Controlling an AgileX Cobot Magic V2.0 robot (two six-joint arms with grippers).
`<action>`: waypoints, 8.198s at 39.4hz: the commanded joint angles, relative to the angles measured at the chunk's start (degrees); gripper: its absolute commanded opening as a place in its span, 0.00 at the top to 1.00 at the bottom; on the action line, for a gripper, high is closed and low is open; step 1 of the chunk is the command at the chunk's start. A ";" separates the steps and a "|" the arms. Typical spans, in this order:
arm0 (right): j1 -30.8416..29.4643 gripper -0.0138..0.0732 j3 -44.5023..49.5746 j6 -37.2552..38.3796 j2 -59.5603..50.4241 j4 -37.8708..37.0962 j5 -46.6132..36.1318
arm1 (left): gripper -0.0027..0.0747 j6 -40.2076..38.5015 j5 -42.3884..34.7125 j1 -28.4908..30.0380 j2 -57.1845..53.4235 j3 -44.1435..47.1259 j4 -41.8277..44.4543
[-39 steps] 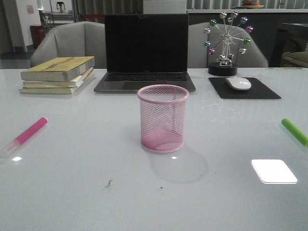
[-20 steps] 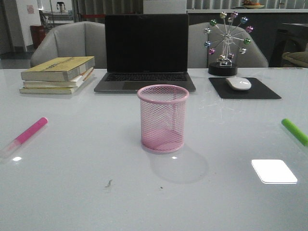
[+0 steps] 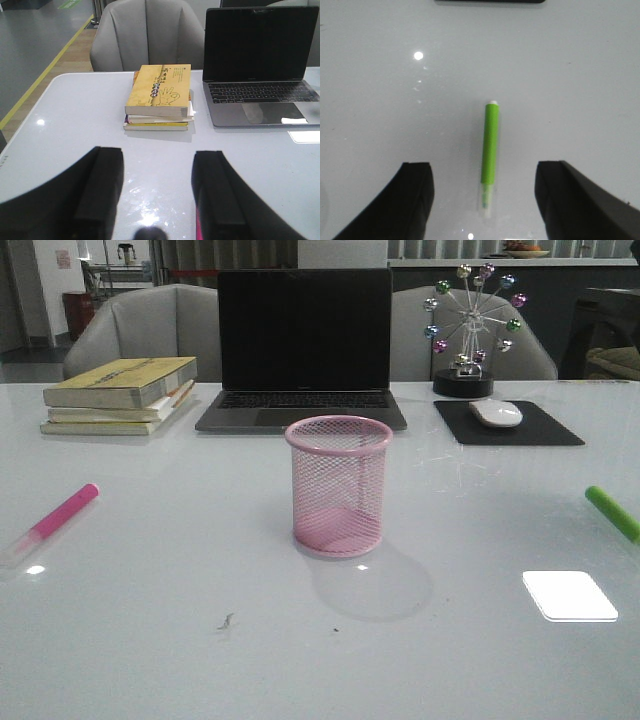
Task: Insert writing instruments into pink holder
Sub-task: 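Lower the right gripper onto the green marker and close on it, then lift the green marker upright and carry it over the pink holder, then lower the green marker into the holder and open the right gripper, then withdraw the right gripper away from the holder, then lower the left gripper onto the pink marker and close on it, then lift the pink marker upright and carry it over the holder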
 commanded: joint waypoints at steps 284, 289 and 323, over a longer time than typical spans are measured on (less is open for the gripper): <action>-0.49 0.28 29.40 -10.34 -42.50 -0.78 -10.90 | 0.45 0.27 43.12 -7.04 65.67 -48.31 -3.07; -0.49 0.28 29.40 -10.34 -42.50 -0.83 -10.69 | 0.45 0.27 43.28 -7.04 67.20 -48.31 -3.17; -0.49 0.28 29.40 -10.34 -42.50 -0.91 -8.12 | 0.84 0.27 41.47 -7.04 71.71 -48.31 -4.24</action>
